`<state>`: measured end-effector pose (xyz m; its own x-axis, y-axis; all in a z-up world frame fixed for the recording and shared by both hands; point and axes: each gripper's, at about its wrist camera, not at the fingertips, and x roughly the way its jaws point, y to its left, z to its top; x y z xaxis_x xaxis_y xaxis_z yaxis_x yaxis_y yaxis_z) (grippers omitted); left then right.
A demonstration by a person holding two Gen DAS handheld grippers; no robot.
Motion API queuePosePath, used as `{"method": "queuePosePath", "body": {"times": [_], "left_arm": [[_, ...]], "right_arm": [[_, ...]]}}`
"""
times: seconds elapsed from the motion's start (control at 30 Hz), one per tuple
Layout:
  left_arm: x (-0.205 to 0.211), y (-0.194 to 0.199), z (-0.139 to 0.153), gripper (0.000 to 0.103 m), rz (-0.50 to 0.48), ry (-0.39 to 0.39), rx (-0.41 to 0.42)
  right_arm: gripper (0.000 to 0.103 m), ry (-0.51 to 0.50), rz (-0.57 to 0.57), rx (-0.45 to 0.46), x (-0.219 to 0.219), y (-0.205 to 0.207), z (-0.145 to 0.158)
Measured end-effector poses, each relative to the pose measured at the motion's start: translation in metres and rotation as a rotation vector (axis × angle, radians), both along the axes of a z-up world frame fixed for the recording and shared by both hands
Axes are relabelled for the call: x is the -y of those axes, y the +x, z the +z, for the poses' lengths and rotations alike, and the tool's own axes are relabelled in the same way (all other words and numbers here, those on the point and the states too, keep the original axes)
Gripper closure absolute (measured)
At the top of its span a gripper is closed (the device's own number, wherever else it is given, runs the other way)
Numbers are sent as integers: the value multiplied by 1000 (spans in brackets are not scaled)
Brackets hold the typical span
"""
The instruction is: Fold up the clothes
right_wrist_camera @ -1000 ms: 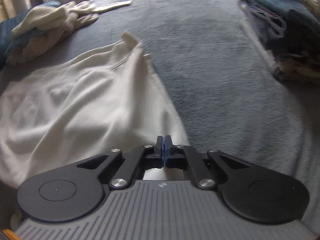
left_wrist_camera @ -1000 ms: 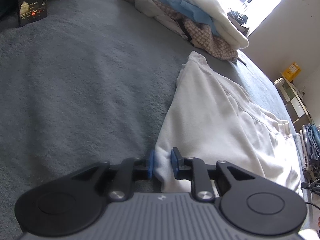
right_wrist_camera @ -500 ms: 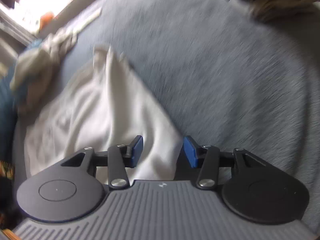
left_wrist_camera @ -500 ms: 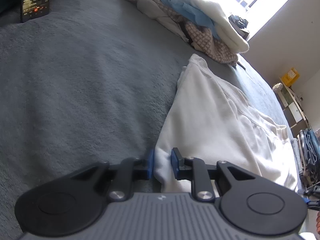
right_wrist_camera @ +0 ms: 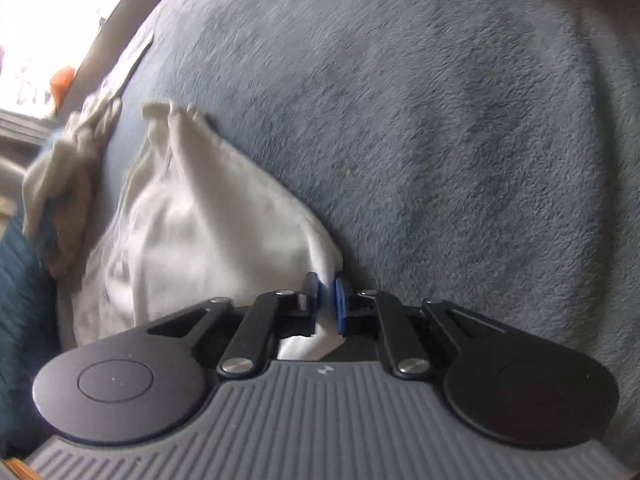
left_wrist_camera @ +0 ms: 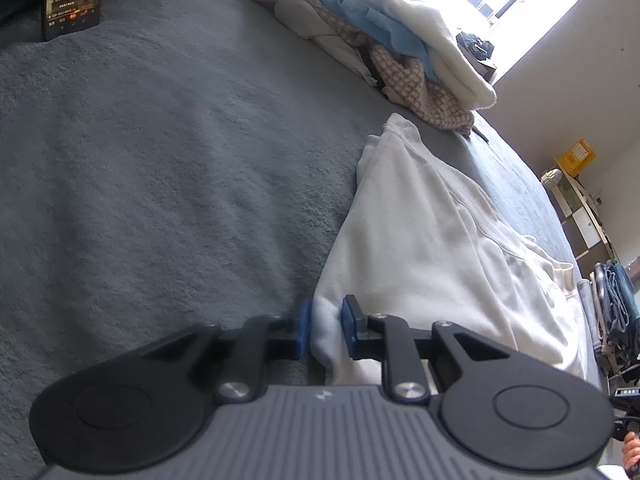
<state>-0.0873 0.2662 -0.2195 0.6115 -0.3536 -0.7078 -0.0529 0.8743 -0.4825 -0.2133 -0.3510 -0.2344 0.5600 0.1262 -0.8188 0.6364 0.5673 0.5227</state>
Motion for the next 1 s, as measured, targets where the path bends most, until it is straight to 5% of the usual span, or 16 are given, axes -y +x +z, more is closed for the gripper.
{"method": "queuePosePath", "body": {"times": [0.13,0.27,0.37,0.6,1.0], "left_arm": [[-4,-4,18,77,6,75,50],[6,0,43,76,-51,142,153],[37,10,56,72,-164,179,220],[122,23,55,69,-444,270,315],[140,53,28,67,-466,285,294]], "right_arm": [[80,-183,-7,8,-2,-6,29],[79,-377,130,98,-22,8,61],[79,-427,305,178,-53,40,71],[80,-486,728,212,-141,123,64],[78,-699,1240,322,-228,228,62]]}}
